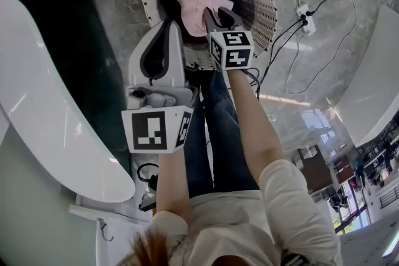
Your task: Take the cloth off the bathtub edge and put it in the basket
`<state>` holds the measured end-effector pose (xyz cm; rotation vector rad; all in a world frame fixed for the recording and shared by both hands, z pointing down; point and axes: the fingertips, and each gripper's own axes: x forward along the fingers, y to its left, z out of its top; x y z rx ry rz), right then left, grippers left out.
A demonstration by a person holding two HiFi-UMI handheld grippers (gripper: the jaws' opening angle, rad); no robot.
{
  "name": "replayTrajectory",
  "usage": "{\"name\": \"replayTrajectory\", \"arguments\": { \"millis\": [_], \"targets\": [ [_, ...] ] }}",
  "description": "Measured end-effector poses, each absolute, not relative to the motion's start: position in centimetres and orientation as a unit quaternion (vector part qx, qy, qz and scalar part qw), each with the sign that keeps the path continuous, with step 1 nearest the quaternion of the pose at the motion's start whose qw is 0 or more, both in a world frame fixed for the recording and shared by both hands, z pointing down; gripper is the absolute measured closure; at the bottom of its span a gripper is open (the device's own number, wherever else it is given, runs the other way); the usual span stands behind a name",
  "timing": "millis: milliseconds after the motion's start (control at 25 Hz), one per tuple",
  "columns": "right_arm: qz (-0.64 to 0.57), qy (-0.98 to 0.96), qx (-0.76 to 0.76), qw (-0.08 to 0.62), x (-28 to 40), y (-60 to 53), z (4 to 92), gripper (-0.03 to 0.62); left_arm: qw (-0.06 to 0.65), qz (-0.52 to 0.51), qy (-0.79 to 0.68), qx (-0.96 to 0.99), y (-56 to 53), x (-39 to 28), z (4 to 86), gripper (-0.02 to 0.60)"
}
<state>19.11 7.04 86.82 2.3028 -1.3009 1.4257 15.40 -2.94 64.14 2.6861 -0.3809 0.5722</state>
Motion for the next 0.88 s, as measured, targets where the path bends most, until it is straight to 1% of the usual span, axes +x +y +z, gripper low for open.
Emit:
{"name": "replayTrajectory", "arguments": {
  "millis": [400, 880],
  "targets": [
    [0.51, -0.431, 0.737, 0.102, 18.5, 7.0, 89.3, 0.523, 0.196, 0.202, -0.131, 0.951, -2.8, 15.7, 64.5, 0.532],
    [0.523, -0.441, 0.716, 0.14, 17.9, 7.8, 90.0, 0.516, 0.193, 0.202, -0.127, 0.952, -2.5, 16.5, 64.0, 0.532]
  ]
}}
